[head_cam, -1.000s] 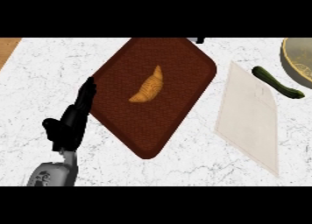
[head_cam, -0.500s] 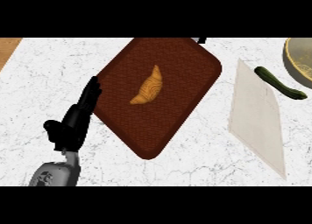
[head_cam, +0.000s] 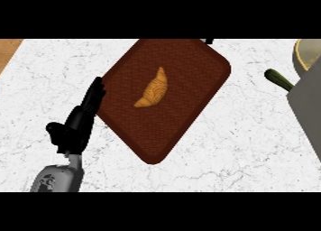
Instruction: Pick the lemon from the placemat and place it in the bowl
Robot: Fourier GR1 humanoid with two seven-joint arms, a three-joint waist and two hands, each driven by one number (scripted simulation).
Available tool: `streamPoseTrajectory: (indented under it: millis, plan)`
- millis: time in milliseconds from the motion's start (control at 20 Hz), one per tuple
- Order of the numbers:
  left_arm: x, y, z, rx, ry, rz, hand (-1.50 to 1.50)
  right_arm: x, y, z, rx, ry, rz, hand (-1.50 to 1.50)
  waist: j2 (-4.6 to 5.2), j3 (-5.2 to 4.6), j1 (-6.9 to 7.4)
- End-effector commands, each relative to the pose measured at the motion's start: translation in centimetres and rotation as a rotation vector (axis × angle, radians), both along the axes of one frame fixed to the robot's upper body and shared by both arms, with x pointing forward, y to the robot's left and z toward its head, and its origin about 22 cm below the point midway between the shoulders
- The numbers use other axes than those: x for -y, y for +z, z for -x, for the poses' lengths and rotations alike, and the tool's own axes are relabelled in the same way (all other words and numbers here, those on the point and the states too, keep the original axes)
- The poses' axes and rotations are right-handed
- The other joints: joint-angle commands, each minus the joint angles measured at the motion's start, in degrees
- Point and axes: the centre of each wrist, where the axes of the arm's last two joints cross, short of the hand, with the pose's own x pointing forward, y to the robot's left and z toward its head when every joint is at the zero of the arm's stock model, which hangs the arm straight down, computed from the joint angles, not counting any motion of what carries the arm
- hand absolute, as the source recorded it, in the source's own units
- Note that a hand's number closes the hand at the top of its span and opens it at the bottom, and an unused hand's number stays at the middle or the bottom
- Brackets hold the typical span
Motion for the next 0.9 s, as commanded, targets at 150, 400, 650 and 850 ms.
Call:
streamPoseTrajectory:
  millis: [150, 400, 650, 850]
  plan:
    - [0.8, 0.7, -0.9, -0.001, 0.006, -0.002, 0.00, 3.0, -2.4, 2.3, 0.007, 0.061, -0.242, -1.50, 0.11, 0.12, -0.37]
    - [0.8, 0.1, -0.1, 0.011, 0.009, 0.010, 0.00, 2.8, -3.3, 2.4, 0.117, 0.177, -0.276, -1.50, -0.10, 0.06, -0.10]
    - [-0.5, 0.1, -0.2, -0.012, 0.009, -0.008, 0.00, 3.0, -4.0, 2.8, 0.345, 0.178, -0.215, -1.50, -0.02, 0.10, 0.01]
    - [-0.5, 0.1, 0.1, -0.007, 0.027, -0.001, 0.00, 2.5, -1.0, 1.9, 0.462, 0.174, -0.207, -1.50, -0.48, -0.04, -0.38]
